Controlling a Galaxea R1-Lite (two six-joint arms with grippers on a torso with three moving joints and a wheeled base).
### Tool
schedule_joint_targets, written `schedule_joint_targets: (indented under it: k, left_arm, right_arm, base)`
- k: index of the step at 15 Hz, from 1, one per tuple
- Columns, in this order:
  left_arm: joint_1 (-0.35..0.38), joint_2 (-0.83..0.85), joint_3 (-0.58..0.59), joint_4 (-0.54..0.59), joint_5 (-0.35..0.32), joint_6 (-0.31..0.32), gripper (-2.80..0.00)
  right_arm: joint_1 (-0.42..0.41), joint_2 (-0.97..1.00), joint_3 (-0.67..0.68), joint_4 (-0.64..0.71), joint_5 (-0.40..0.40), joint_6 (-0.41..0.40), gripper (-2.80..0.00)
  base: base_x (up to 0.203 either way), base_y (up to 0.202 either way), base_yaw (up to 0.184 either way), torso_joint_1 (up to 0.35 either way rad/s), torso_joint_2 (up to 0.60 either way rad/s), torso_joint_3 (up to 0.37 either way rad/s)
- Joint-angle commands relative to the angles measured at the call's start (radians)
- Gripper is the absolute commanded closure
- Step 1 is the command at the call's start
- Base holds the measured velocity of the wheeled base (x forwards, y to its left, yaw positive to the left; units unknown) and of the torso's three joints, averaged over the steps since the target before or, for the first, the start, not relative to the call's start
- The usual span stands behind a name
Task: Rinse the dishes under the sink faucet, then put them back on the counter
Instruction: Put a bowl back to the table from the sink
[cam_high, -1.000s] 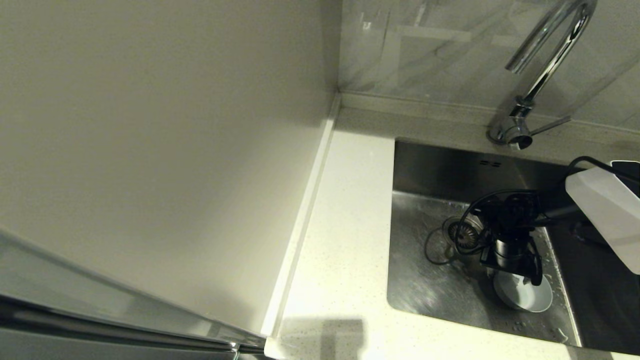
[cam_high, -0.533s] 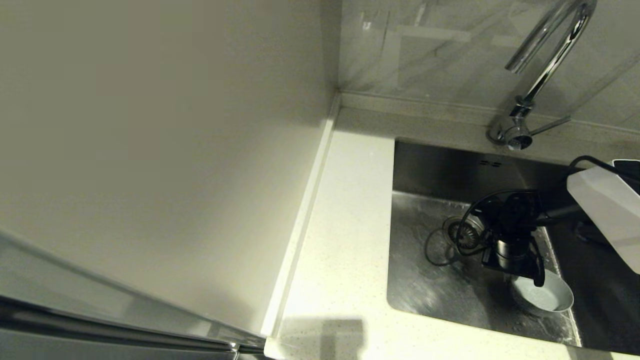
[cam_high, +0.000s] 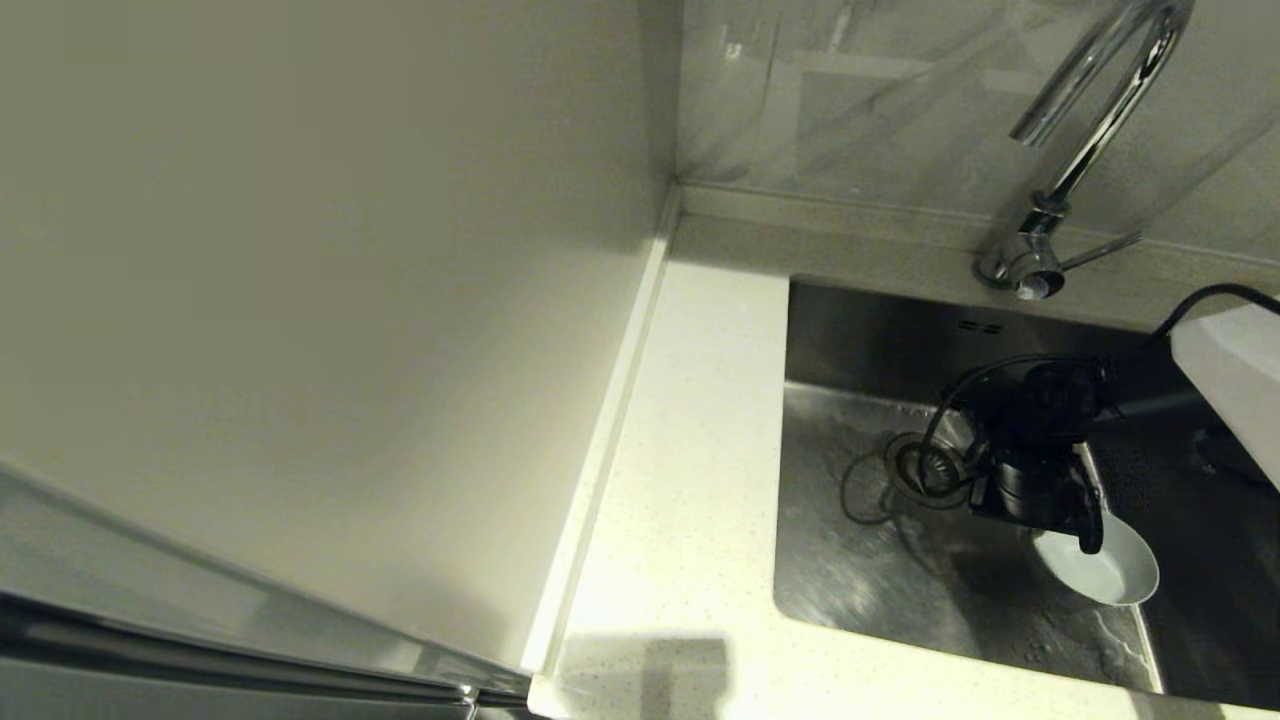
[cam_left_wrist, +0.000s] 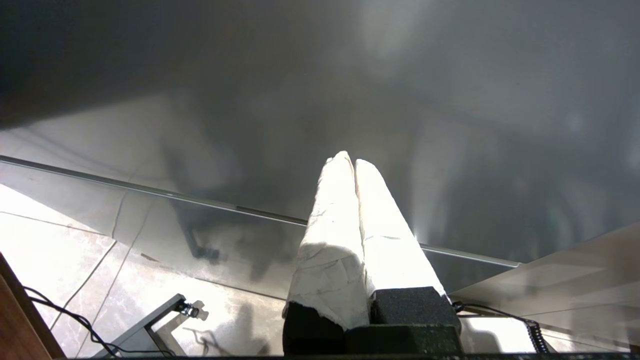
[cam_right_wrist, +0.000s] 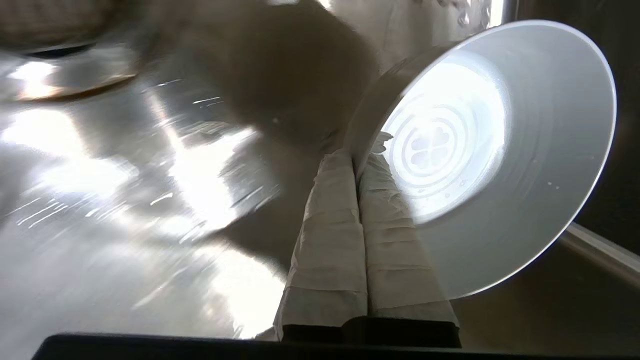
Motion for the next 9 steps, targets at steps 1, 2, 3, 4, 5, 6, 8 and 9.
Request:
schedule_joint_targets:
  k: [1, 2, 3, 4, 5, 6, 8, 9]
  left_arm:
    - [0.0, -0.003, 0.0, 0.0, 0.0, -0.001, 0.0]
    - [0.0, -0.003, 0.0, 0.0, 0.0, -0.001, 0.0]
    - [-0.001, -0.005, 0.0, 0.0, 0.0, -0.001, 0.0]
    - [-0.001, -0.003, 0.0, 0.0, 0.0, -0.001, 0.0]
    - [0.0, -0.003, 0.0, 0.0, 0.001, -0.001, 0.0]
    - [0.0, -0.003, 0.0, 0.0, 0.001, -0.001, 0.0]
    - [-0.001, -0.004, 0.0, 0.0, 0.001, 0.0, 0.0]
    - [0.0, -0.003, 0.0, 0.0, 0.0, -0.001, 0.0]
  right_arm:
    - [0.041, -0.129, 0.019, 0.002, 0.0, -0.001, 0.0]
    - [0.061, -0.193, 0.037, 0.0, 0.01, -0.008, 0.0]
    - [0.082, -0.262, 0.061, -0.01, 0.029, -0.015, 0.0]
    - [0.099, -0.328, 0.083, -0.024, 0.072, -0.022, 0.0]
    - [0.111, -0.394, 0.098, -0.036, 0.163, -0.024, 0.0]
    - [0.119, -0.451, 0.102, -0.043, 0.317, -0.009, 0.0]
    - [0.124, -0.507, 0.057, -0.029, 0.627, 0.119, 0.0]
    - [0.124, -0.52, 0.001, -0.004, 0.783, 0.217, 0.0]
  base:
    - [0.0, 0.0, 0.0, 0.0, 0.0, 0.0]
    - [0.0, 0.0, 0.0, 0.0, 0.0, 0.0]
    - [0.0, 0.0, 0.0, 0.0, 0.0, 0.0]
    - [0.0, 0.0, 0.0, 0.0, 0.0, 0.0]
    - [0.0, 0.0, 0.0, 0.0, 0.0, 0.0]
    - [0.0, 0.0, 0.0, 0.0, 0.0, 0.0]
    - [0.0, 0.0, 0.0, 0.0, 0.0, 0.0]
    - [0.0, 0.0, 0.0, 0.0, 0.0, 0.0]
